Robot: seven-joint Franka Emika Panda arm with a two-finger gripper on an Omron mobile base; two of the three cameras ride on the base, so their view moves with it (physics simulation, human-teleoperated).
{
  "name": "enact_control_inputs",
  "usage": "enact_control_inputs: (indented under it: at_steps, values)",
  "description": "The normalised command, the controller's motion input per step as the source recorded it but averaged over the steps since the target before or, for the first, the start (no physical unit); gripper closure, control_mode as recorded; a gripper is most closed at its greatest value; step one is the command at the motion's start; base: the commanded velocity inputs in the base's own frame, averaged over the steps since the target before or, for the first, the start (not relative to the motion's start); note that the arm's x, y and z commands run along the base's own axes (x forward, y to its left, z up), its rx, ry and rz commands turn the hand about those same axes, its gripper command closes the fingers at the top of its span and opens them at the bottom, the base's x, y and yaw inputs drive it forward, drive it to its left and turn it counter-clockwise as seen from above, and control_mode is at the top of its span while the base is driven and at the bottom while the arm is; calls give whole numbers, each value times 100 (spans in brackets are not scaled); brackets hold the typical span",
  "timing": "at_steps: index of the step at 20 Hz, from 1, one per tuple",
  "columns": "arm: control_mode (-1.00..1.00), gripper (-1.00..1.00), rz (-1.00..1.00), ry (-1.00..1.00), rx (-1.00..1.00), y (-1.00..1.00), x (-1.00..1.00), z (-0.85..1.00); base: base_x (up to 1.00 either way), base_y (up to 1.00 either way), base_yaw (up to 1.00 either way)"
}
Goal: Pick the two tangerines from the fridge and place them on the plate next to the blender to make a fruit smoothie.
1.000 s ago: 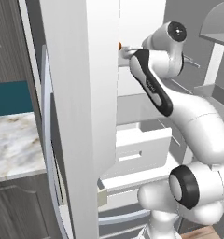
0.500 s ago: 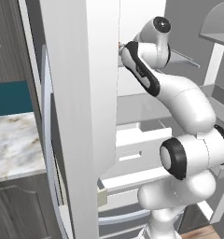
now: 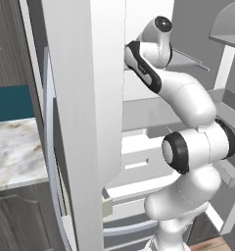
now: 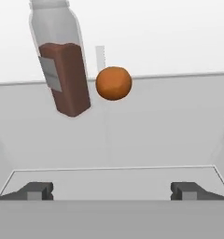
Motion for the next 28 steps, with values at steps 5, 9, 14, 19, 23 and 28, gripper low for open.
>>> enact_control_inputs:
  at_steps: [5, 9, 14, 19, 23, 28]
  values:
    - [-100, -100, 0, 0, 0, 5, 63, 0, 0, 0, 0]
    - [-100, -100, 0, 0, 0, 5, 65, 0, 0, 0, 0]
    - [-100, -100, 0, 0, 0, 1, 42, -7, 0, 0, 0]
    - [-100, -100, 0, 0, 0, 5, 54, 0, 0, 0, 0]
    - [-100, -100, 0, 0, 0, 10, 51, -2, 0, 0, 0]
    - [-100, -100, 1, 0, -1, 0, 22, -2, 0, 0, 0]
